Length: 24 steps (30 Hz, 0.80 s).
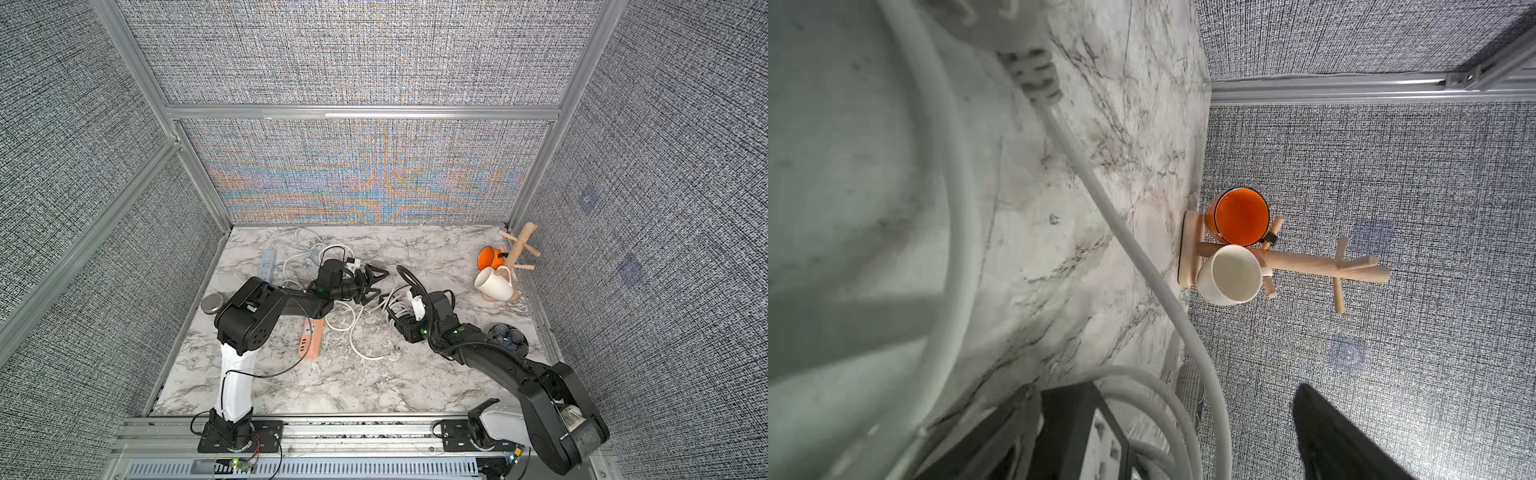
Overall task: Unwrap the cord wrapped around the power strip
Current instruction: Adjust the power strip.
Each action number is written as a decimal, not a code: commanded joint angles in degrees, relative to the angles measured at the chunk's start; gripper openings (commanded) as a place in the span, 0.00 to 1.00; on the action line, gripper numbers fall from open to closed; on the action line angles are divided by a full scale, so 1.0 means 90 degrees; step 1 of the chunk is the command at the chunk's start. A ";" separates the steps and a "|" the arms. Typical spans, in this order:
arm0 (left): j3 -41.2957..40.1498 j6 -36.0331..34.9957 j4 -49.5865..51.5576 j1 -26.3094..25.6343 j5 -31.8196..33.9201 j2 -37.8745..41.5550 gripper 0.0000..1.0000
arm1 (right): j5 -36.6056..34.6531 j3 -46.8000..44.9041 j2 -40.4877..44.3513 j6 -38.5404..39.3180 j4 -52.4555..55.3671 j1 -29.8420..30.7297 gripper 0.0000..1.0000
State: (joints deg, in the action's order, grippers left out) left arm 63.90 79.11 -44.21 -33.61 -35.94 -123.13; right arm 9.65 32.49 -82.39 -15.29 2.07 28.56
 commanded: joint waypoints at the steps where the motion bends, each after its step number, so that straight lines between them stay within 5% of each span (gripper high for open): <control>1: 0.0049 -0.0033 -0.0212 -0.0006 -0.0010 -0.0095 0.96 | -0.0358 0.0238 -0.0174 -0.0430 0.0855 0.0089 0.51; 4: -0.0005 0.0003 -0.0304 -0.0006 0.0010 -0.0127 0.95 | -0.0514 0.0652 -0.0253 -0.0478 0.1225 0.0060 0.73; 8: -0.0134 0.0035 -0.0402 -0.0006 0.0068 -0.0088 0.95 | -0.0433 0.1157 -0.0660 -0.0631 0.1488 0.0060 0.81; 19: -0.0222 0.0141 -0.0564 -0.0006 0.0079 -0.0014 0.89 | 0.0142 0.1040 -0.1653 -0.0853 0.0820 0.0069 0.84; 24: -0.0244 0.0155 -0.0576 -0.0016 0.0086 0.0029 0.87 | 0.0082 0.1086 -0.1565 -0.0778 0.0615 0.0061 0.67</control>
State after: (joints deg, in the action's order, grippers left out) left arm 61.84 80.62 -47.27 -33.65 -35.48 -123.52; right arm 9.74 42.13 -97.06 -22.00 9.54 29.02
